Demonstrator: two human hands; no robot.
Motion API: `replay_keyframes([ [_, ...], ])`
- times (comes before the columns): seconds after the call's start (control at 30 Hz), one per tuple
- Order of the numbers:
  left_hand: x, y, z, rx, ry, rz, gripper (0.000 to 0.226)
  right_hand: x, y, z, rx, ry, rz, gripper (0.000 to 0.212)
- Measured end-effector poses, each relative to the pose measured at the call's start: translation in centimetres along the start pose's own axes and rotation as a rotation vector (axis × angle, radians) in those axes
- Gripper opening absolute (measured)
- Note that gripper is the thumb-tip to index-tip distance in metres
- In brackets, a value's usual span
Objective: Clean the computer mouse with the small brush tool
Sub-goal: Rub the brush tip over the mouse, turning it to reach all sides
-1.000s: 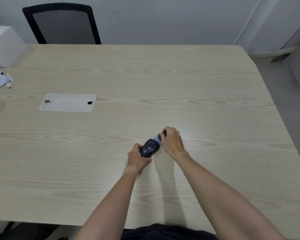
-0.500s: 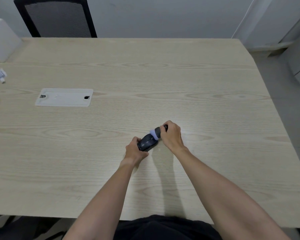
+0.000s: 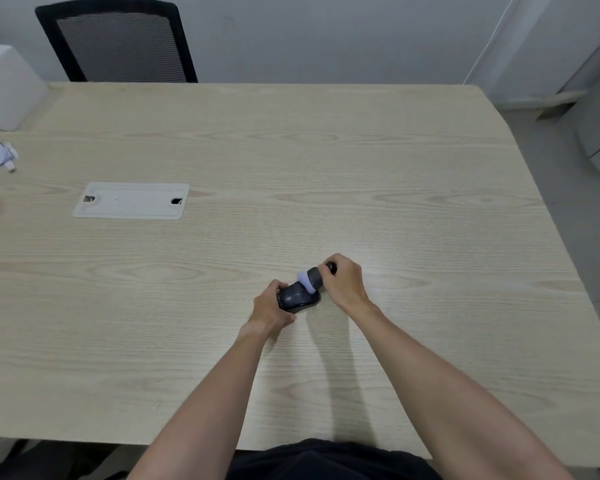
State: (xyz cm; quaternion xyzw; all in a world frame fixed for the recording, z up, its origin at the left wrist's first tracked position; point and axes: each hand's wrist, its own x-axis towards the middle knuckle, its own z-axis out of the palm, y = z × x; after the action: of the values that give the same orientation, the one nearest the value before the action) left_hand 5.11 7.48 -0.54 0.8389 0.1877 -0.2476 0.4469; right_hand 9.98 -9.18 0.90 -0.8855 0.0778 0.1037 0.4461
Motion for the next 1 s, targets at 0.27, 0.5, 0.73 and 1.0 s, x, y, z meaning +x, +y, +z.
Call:
replay_keyframes([
  [0.27, 0.0, 0.0, 0.1, -0.013, 0.013, -0.006, 0.059, -0.8, 1.1, -0.1, 0.011, 0.087, 0.042, 0.015],
  [0.5, -0.2, -0.1, 0.1, -0.038, 0.035, 0.007, 0.057, -1.6, 1.4, -0.3, -0.107, 0.12, 0.056, 0.015],
  [0.73, -0.3, -0.2, 0.2, -0.054, 0.051, 0.004, 0.054, -2.1, 1.4, -0.1, -0.018, 0.065, 0.115, 0.014],
  [1.0, -0.2, -0.5, 0.5, -0.086, 0.066, -0.004, 0.052, -3.6, 1.5, -0.1, 0.066, 0.068, 0.08, 0.01],
])
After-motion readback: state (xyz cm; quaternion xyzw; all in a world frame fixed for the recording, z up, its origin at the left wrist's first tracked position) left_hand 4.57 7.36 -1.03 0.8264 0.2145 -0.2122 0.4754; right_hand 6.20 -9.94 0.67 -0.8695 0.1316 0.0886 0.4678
